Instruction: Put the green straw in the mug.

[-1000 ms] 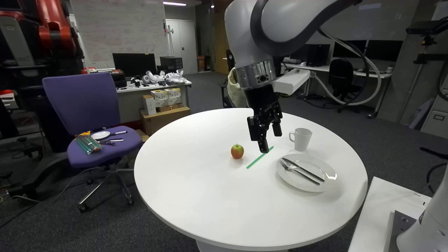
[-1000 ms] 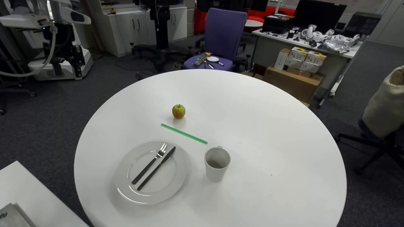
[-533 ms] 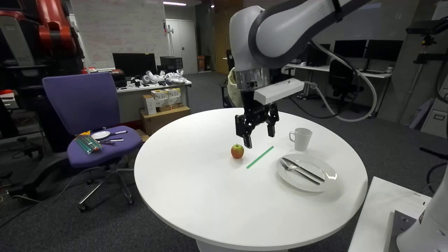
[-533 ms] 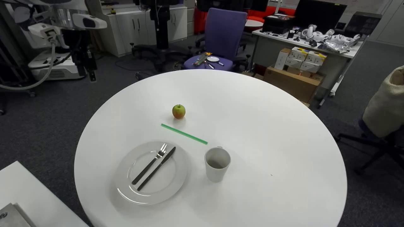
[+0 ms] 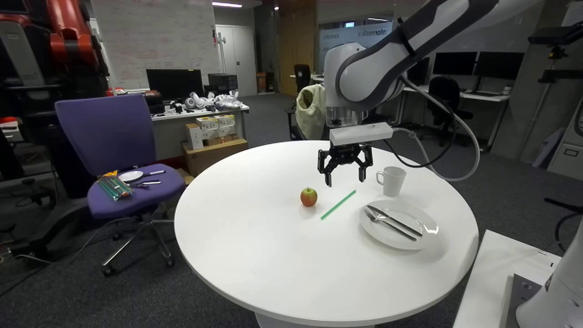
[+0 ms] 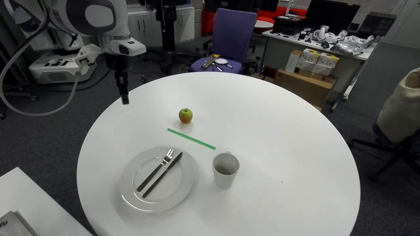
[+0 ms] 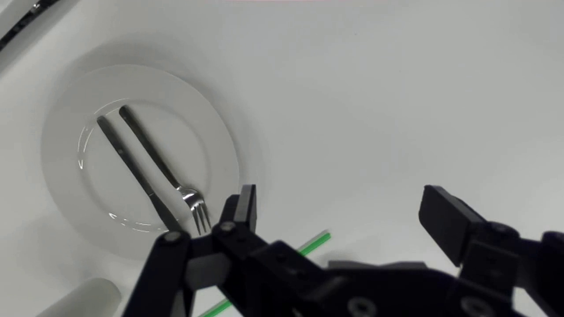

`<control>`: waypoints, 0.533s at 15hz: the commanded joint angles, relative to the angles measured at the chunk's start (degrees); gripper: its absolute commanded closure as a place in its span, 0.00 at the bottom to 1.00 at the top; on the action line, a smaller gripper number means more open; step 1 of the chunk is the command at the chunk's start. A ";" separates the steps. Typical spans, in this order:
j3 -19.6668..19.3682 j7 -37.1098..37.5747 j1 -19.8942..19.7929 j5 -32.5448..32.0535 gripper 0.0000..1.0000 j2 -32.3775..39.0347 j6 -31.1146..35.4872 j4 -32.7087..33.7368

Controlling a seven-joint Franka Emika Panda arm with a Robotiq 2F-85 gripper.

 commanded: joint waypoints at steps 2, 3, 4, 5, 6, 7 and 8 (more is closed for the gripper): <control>-1.23 3.22 -0.53 1.51 0.00 0.74 1.92 -0.14; -1.46 4.06 -0.59 2.54 0.00 0.99 2.35 -0.15; -1.51 4.56 -0.59 2.95 0.00 1.05 2.48 -0.14; -1.50 4.87 -0.57 3.09 0.00 1.04 2.48 -0.14; -1.48 5.13 -0.52 3.11 0.00 1.04 2.48 -0.14; -1.47 5.27 -0.49 3.12 0.00 1.03 2.48 -0.14; -1.47 5.29 -0.49 3.13 0.00 1.04 2.48 -0.14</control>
